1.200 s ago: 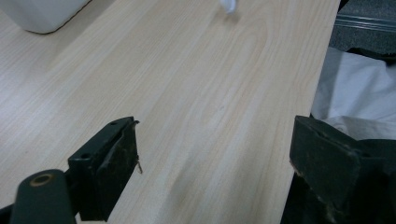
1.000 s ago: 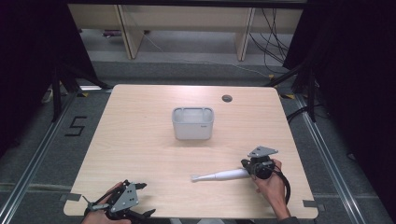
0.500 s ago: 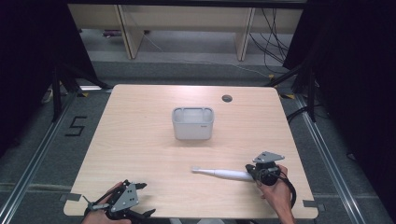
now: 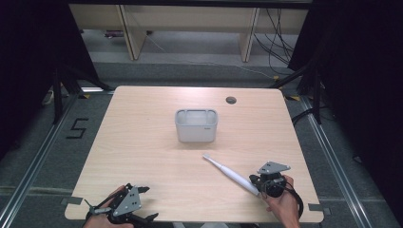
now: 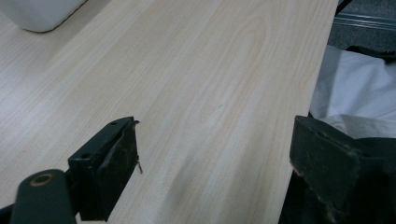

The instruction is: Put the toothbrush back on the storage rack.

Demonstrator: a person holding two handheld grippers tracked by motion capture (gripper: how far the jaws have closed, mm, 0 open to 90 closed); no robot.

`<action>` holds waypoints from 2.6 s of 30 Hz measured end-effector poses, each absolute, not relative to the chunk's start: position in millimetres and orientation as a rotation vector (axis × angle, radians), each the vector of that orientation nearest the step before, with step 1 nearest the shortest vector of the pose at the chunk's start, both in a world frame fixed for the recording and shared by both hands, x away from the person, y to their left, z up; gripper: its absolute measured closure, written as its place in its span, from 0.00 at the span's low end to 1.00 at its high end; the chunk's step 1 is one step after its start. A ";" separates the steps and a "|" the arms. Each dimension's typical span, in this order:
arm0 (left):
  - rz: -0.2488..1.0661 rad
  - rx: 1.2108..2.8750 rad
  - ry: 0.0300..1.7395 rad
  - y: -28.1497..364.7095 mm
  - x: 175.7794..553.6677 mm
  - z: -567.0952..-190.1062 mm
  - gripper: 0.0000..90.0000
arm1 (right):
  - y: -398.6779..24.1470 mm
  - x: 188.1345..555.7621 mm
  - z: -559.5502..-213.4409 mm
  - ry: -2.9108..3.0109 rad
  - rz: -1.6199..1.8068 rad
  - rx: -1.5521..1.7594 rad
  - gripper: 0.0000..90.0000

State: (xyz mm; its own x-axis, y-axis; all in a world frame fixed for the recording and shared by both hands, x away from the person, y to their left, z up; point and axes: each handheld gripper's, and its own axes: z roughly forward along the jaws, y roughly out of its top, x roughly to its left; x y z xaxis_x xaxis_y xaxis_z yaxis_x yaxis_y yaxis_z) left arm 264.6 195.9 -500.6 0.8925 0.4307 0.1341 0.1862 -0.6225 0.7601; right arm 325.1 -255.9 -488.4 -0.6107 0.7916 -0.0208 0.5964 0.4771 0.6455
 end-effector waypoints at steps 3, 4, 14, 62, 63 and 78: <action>0.395 2.255 0.434 196.8 265.3 -499.4 0.16 | -254.3 319.0 -488.5 2.422 0.870 1.152 0.98; 0.395 2.255 0.434 196.8 265.3 -499.4 0.16 | -254.3 319.0 -488.5 2.422 0.870 1.152 0.98; 0.411 2.265 0.435 196.9 265.7 -499.8 0.16 | -247.4 307.9 -488.7 2.444 0.877 1.188 0.97; 0.401 2.273 0.437 197.9 267.5 -501.5 0.16 | -197.5 367.3 -460.8 2.625 0.648 1.241 0.47; 0.405 2.276 0.435 198.1 267.3 -501.4 0.16 | -196.5 368.5 -461.8 2.633 0.647 1.238 0.48; 0.406 2.285 0.429 198.8 267.6 -501.0 0.16 | -183.3 380.9 -469.5 2.690 0.496 1.231 0.50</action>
